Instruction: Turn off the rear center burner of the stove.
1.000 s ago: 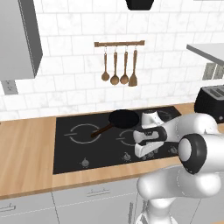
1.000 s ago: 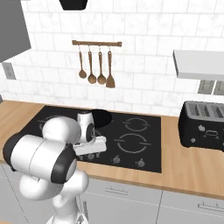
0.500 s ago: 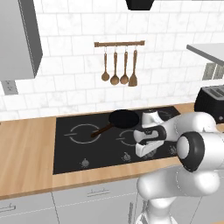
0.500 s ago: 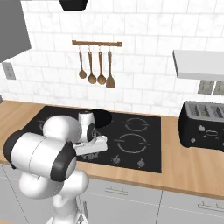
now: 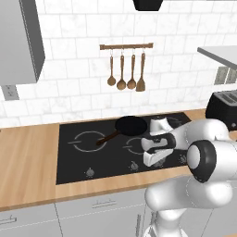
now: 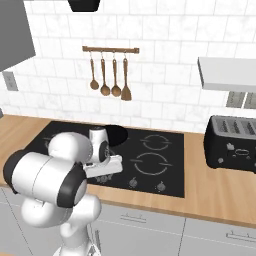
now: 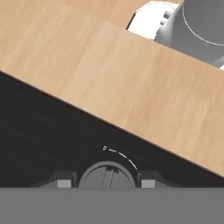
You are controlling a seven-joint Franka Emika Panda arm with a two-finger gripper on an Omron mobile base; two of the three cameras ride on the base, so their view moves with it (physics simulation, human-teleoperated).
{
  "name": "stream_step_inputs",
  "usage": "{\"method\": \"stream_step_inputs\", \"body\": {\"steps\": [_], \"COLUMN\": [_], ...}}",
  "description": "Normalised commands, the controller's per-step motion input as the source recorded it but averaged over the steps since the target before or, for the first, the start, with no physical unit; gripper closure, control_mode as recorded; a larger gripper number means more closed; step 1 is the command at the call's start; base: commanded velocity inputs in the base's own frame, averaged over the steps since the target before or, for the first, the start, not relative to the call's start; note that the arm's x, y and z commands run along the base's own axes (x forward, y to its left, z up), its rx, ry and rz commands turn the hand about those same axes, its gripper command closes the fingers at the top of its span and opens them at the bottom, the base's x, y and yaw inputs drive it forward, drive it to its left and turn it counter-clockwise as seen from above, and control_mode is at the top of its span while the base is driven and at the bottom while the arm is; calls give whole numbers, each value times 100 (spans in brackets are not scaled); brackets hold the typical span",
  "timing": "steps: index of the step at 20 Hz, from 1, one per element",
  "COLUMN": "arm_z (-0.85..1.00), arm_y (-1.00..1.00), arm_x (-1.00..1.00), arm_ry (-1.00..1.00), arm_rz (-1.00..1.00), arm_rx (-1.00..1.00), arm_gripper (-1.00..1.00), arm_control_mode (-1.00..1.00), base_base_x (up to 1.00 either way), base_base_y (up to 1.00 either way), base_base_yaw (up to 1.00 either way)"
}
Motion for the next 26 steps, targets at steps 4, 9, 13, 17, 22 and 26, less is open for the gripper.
{"method": "stream_step_inputs", "body": {"steps": [4, 9, 13, 17, 22, 26], "arm_z": [-3, 0, 0, 0, 0, 0], "arm_y": [0, -3, -6, -3, 0, -5], "arm_x": [-23, -18, -20, -18, -12, 0], "arm_ry": [-4, -3, 0, 0, 6, 11], "arm_rz": [-3, -13, -19, -23, -23, -19], "arm_rx": [2, 11, 16, 17, 18, 17], "arm_gripper": [100, 100, 100, 100, 100, 100], "arm_control_mode": [-100, -100, -100, -100, -100, -100], "base_base_x": [0, 0, 0, 0, 0, 0], "base_base_y": [0, 0, 0, 0, 0, 0], "base_base_yaw": [0, 0, 0, 0, 0, 0]}}
